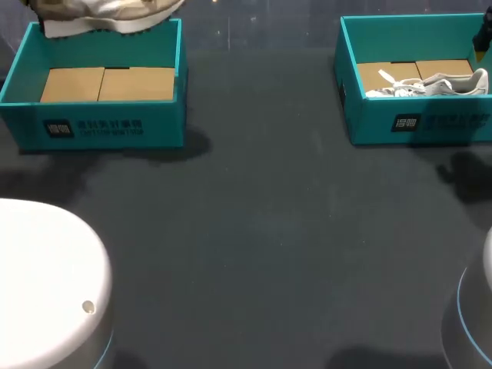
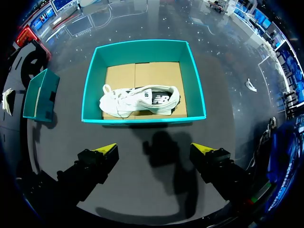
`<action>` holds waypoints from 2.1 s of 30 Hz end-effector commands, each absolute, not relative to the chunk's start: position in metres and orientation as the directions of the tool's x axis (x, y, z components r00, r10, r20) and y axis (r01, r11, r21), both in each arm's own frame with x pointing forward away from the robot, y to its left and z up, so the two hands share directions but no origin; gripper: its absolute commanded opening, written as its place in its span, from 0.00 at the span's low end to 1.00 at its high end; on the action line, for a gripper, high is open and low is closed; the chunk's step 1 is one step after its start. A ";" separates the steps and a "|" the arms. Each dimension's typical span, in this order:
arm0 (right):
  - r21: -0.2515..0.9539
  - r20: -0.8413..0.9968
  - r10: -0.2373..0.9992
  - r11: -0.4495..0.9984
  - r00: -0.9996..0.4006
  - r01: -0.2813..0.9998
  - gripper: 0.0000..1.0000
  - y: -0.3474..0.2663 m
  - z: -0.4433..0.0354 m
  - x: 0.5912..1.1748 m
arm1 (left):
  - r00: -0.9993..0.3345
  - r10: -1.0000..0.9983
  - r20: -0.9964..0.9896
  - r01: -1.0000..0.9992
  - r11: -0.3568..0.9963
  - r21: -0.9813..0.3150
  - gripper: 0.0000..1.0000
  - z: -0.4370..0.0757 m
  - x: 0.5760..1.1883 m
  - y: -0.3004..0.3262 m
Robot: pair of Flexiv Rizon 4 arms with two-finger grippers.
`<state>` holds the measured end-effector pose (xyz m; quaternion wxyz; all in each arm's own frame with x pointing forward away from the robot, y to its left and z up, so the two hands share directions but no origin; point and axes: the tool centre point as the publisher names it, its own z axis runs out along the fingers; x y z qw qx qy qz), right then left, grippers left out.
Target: Take the shoe out of the shoebox, open the shoe tongue, remove and reinsert the insole, then place the shoe into the shoebox
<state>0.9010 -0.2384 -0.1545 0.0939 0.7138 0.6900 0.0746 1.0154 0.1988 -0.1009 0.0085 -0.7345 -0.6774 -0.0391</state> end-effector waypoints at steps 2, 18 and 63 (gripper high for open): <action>0.237 -0.025 0.999 -0.031 0.038 0.971 1.00 -0.238 -0.155 0.901 | 0.086 0.987 0.137 0.980 -0.108 0.166 0.00 -0.109 0.917 0.173; 0.237 -0.025 0.999 -0.031 0.038 0.971 1.00 -0.238 -0.155 0.901 | 0.147 0.969 0.198 0.980 -0.170 0.101 0.00 -0.137 0.822 0.097; 0.237 -0.025 0.999 -0.031 0.038 0.971 1.00 -0.238 -0.155 0.901 | 0.177 0.951 0.252 0.984 -0.180 -0.013 0.00 -0.230 0.748 -0.036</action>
